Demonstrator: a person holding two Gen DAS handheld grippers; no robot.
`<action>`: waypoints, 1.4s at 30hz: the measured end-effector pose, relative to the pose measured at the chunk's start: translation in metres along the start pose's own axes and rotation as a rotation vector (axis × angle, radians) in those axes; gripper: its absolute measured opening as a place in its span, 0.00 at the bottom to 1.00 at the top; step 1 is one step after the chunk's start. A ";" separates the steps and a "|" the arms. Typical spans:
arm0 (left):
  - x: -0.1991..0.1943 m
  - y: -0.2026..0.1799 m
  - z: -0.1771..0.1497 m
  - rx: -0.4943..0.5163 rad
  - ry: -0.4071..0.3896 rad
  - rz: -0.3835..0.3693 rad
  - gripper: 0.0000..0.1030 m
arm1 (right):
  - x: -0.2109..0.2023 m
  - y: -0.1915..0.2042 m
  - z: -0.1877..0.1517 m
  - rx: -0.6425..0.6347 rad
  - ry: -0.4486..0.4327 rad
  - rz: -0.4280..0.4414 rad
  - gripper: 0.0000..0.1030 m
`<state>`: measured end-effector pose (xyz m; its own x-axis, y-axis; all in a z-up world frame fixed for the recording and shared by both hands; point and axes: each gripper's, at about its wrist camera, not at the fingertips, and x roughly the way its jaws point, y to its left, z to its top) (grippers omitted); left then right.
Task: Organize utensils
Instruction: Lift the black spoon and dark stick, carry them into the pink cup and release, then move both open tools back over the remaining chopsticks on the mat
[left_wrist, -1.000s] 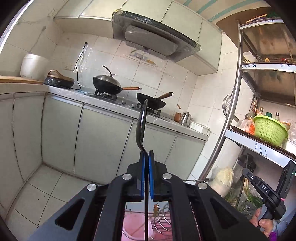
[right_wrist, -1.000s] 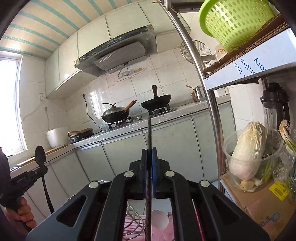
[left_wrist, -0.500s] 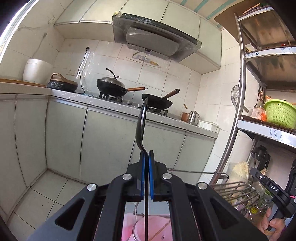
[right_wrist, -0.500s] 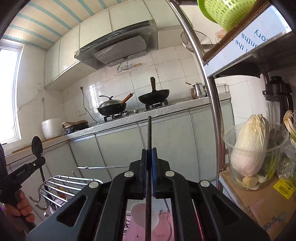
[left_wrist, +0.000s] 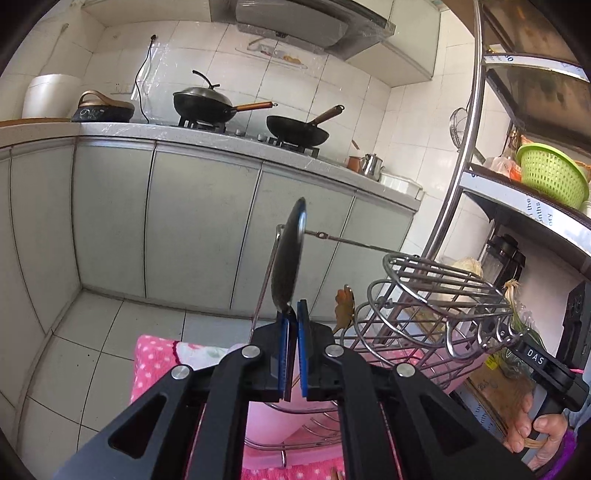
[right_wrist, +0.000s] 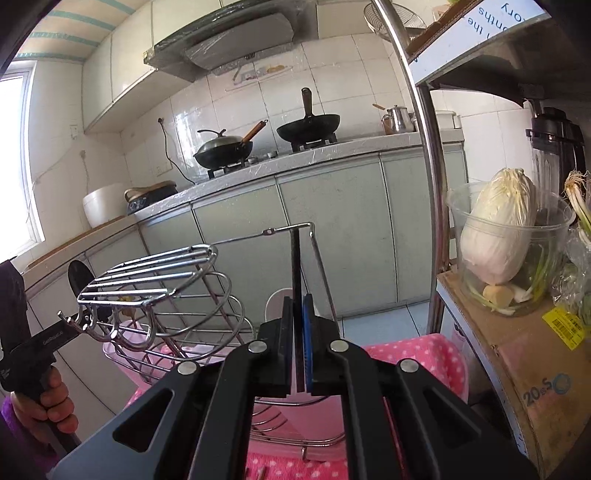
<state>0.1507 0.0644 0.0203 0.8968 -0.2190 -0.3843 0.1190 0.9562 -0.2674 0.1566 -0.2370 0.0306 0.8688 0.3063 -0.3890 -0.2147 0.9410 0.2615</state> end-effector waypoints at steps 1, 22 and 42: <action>0.002 0.000 0.000 -0.002 0.012 0.005 0.06 | 0.001 0.000 0.000 -0.003 0.014 -0.006 0.05; -0.042 0.015 -0.005 -0.097 0.100 0.003 0.26 | -0.047 -0.002 -0.011 0.025 0.062 -0.030 0.40; -0.019 -0.023 -0.114 -0.122 0.612 -0.105 0.15 | -0.072 0.005 -0.112 0.221 0.405 0.074 0.40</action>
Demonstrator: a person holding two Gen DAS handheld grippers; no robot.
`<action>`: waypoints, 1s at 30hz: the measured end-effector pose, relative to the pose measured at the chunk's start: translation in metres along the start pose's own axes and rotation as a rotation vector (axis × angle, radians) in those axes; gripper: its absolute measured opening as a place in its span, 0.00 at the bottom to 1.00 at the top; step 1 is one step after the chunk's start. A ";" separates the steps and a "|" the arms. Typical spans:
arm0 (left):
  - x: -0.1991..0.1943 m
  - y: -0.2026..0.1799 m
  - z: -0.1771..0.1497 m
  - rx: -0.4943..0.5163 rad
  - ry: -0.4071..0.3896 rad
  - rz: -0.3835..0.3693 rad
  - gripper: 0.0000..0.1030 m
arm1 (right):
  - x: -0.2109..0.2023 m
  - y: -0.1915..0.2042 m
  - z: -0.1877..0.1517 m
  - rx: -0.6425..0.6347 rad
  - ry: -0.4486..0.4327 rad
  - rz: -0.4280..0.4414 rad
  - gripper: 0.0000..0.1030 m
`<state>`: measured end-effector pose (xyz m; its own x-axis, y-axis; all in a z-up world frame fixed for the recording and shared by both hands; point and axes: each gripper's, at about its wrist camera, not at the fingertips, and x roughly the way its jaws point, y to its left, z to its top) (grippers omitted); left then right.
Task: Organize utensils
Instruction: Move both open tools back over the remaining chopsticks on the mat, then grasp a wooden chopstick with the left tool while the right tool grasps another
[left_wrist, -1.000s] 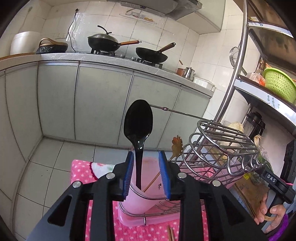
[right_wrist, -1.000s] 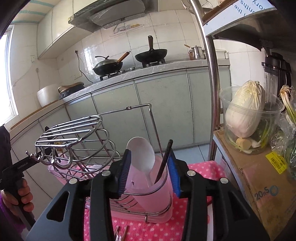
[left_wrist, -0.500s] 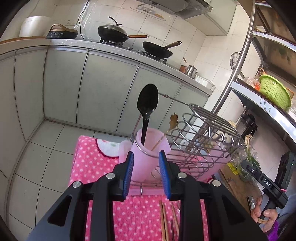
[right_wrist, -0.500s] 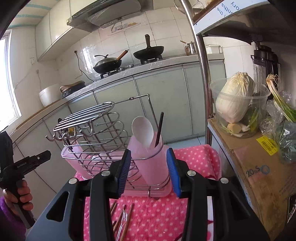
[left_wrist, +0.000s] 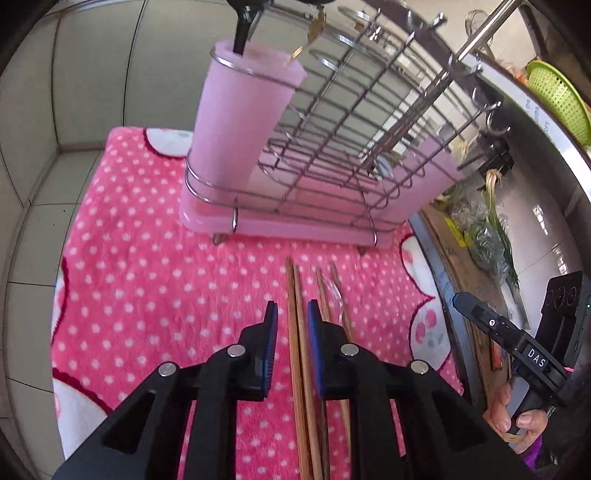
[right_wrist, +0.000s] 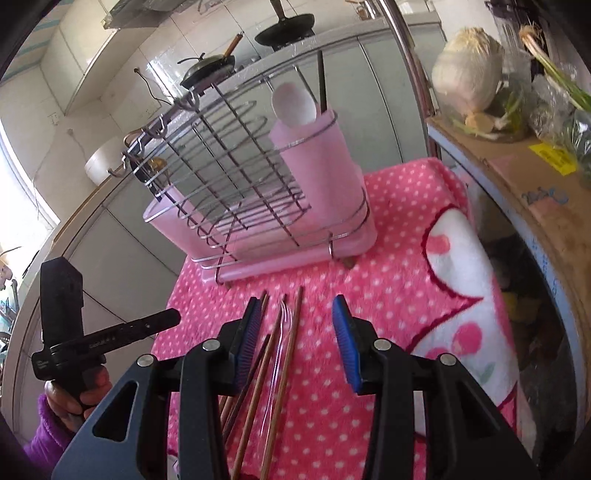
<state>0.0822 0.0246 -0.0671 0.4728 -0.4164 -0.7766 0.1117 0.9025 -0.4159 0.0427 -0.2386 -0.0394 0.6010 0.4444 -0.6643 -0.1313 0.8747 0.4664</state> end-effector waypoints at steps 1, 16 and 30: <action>0.007 -0.002 -0.001 0.004 0.031 0.005 0.14 | 0.002 -0.001 -0.003 0.001 0.015 -0.002 0.40; 0.081 -0.017 0.006 0.041 0.246 0.104 0.08 | 0.010 -0.010 -0.012 0.020 0.082 0.014 0.39; 0.093 -0.015 0.013 0.026 0.225 0.150 0.06 | 0.032 -0.007 -0.012 0.012 0.161 0.017 0.39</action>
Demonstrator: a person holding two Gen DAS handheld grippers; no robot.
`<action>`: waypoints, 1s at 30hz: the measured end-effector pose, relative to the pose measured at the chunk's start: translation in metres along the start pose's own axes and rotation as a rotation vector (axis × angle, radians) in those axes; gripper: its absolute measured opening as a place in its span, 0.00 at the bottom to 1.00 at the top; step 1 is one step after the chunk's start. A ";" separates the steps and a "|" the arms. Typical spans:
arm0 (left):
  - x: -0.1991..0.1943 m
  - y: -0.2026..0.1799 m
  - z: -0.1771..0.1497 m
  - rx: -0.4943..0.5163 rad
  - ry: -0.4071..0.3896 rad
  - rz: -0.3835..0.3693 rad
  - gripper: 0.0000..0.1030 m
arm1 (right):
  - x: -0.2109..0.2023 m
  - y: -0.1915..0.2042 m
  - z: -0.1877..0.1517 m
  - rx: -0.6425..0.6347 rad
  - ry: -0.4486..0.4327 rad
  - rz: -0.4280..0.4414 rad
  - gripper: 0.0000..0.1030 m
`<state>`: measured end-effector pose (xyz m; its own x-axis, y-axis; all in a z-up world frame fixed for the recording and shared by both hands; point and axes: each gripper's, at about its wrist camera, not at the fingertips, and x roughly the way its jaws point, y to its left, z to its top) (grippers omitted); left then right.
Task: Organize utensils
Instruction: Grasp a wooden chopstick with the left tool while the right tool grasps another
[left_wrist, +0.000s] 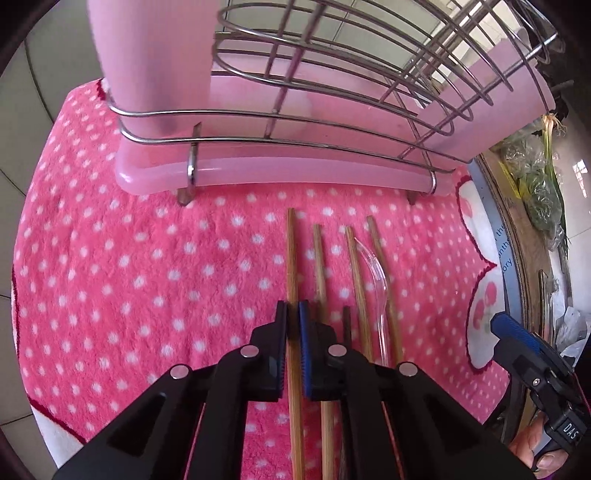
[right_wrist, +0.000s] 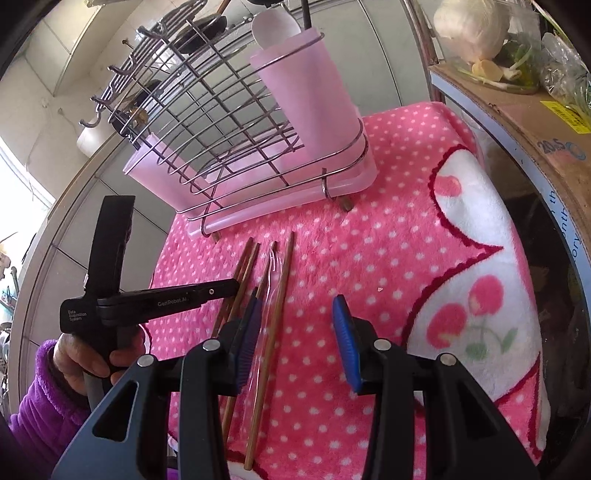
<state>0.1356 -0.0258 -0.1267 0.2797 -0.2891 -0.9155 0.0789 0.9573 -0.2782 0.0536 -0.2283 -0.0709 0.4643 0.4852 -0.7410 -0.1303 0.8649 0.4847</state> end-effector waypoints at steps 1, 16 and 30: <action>-0.005 0.006 -0.002 -0.010 -0.006 0.004 0.06 | 0.004 0.000 0.001 0.002 0.017 0.000 0.39; -0.033 0.067 -0.031 -0.077 -0.016 0.026 0.06 | 0.085 0.040 0.014 -0.063 0.255 -0.129 0.15; -0.026 0.066 -0.023 -0.047 0.044 0.019 0.06 | 0.070 0.015 0.009 -0.016 0.262 -0.198 0.07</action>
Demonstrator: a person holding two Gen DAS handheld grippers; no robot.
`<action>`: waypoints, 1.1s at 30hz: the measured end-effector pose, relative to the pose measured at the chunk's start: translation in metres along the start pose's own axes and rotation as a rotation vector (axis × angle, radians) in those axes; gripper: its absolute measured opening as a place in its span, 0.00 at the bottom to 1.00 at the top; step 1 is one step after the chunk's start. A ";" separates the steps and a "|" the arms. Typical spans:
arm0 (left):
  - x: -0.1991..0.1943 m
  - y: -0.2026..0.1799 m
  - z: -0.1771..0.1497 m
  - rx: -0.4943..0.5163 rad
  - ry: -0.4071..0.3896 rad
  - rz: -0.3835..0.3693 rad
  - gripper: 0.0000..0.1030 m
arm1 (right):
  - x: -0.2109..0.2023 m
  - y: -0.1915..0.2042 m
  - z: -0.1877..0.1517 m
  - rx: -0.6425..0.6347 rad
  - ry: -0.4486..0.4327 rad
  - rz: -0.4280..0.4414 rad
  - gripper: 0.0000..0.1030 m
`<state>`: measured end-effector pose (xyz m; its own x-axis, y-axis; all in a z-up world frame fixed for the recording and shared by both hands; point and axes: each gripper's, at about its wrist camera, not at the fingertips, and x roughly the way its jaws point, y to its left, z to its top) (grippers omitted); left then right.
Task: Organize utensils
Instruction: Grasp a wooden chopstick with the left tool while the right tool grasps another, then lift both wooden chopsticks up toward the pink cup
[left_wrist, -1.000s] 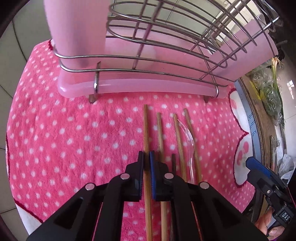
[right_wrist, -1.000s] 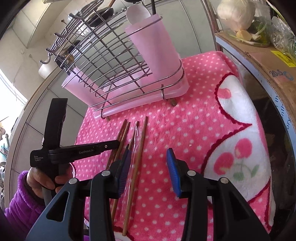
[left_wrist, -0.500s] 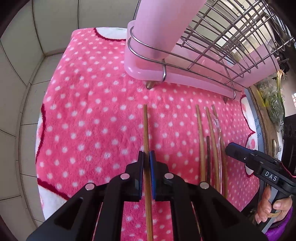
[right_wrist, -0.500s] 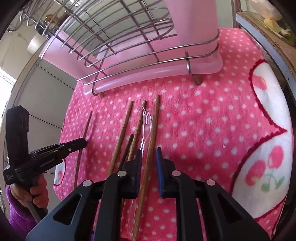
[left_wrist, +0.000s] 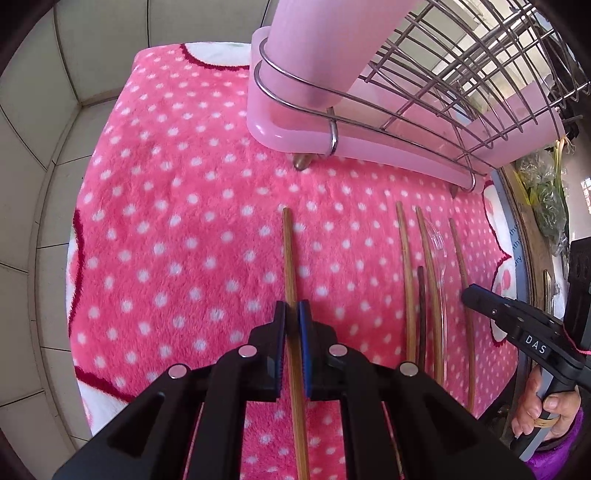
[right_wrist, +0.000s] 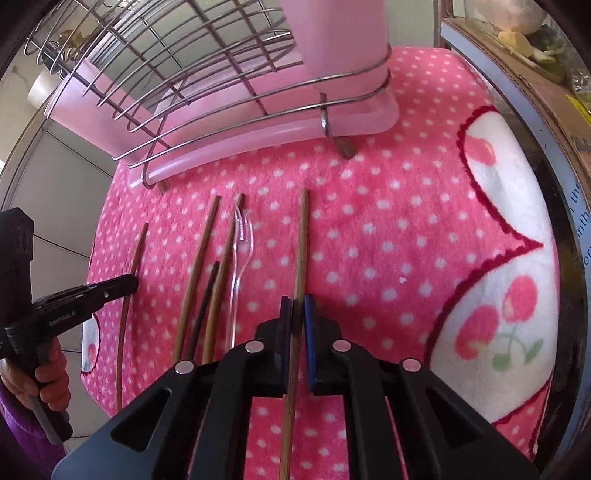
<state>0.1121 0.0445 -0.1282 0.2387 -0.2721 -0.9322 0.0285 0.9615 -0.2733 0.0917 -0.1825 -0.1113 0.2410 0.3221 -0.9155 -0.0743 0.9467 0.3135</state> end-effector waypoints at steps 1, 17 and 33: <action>0.000 -0.001 0.001 0.009 0.007 0.006 0.06 | 0.000 -0.001 0.000 -0.003 0.008 0.002 0.07; 0.006 -0.008 0.010 0.042 0.082 0.025 0.07 | 0.017 0.014 0.028 -0.046 0.025 -0.023 0.16; -0.068 0.018 -0.034 -0.028 -0.288 -0.078 0.05 | -0.094 -0.017 -0.019 -0.045 -0.408 0.107 0.06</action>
<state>0.0634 0.0795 -0.0775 0.5028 -0.3194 -0.8032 0.0316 0.9354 -0.3521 0.0518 -0.2289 -0.0350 0.5921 0.3981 -0.7007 -0.1597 0.9102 0.3822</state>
